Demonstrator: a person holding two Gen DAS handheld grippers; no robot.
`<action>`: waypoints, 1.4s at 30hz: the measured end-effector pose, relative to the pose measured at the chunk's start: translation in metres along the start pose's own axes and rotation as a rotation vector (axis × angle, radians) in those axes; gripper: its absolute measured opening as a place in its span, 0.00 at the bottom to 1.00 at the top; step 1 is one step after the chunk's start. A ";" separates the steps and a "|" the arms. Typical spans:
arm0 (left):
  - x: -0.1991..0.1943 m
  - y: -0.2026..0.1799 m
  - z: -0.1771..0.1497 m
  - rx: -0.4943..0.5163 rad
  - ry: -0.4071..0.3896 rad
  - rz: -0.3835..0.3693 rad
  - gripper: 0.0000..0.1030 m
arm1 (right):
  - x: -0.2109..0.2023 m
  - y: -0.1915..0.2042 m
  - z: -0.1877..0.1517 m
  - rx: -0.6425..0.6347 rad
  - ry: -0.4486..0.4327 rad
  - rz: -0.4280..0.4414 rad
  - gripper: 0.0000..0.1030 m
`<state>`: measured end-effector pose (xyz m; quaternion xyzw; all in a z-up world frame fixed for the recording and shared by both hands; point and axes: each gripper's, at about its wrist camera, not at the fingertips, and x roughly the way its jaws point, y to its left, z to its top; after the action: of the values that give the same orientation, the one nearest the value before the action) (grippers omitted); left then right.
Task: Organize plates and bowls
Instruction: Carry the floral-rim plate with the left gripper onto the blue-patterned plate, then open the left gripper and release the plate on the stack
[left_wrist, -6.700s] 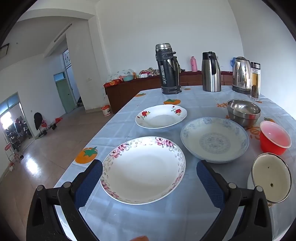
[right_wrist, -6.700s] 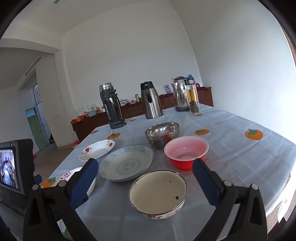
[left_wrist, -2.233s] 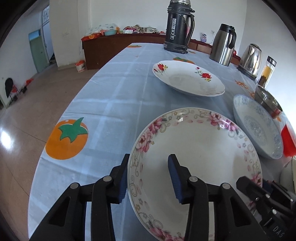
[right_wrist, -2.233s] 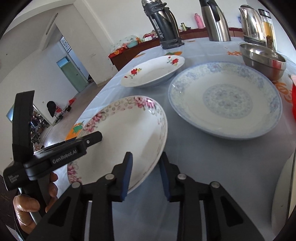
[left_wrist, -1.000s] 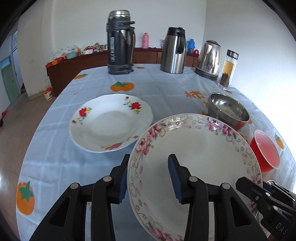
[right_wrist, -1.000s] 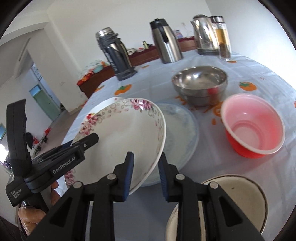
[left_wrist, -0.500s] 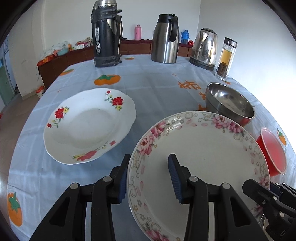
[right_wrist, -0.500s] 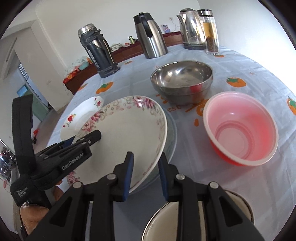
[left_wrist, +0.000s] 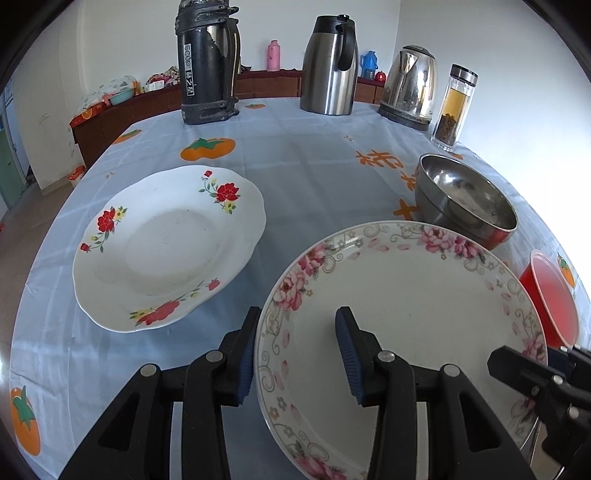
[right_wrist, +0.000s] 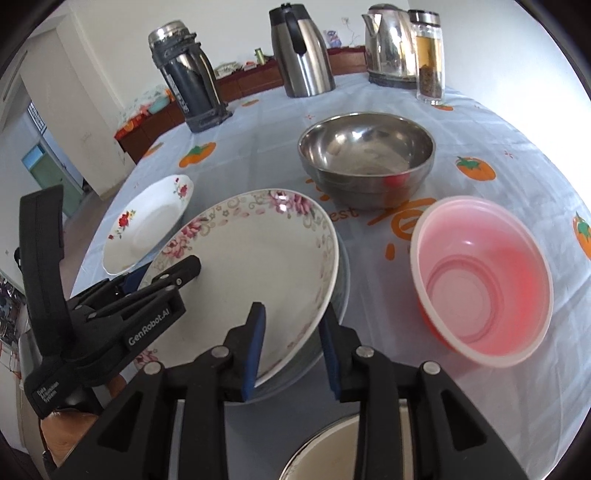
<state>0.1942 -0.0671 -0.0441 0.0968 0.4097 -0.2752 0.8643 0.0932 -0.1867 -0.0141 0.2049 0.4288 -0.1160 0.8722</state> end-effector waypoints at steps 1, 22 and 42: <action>0.000 0.000 0.000 -0.003 0.002 -0.003 0.42 | 0.001 0.000 0.002 -0.011 0.011 -0.005 0.30; 0.000 0.003 -0.001 -0.004 -0.008 0.003 0.42 | 0.008 -0.004 0.017 -0.078 0.118 0.039 0.32; 0.000 -0.005 -0.004 0.040 -0.019 0.050 0.43 | 0.006 -0.007 0.009 -0.076 0.153 0.007 0.35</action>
<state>0.1887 -0.0695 -0.0468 0.1218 0.3933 -0.2626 0.8727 0.1003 -0.1971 -0.0161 0.1816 0.4975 -0.0804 0.8444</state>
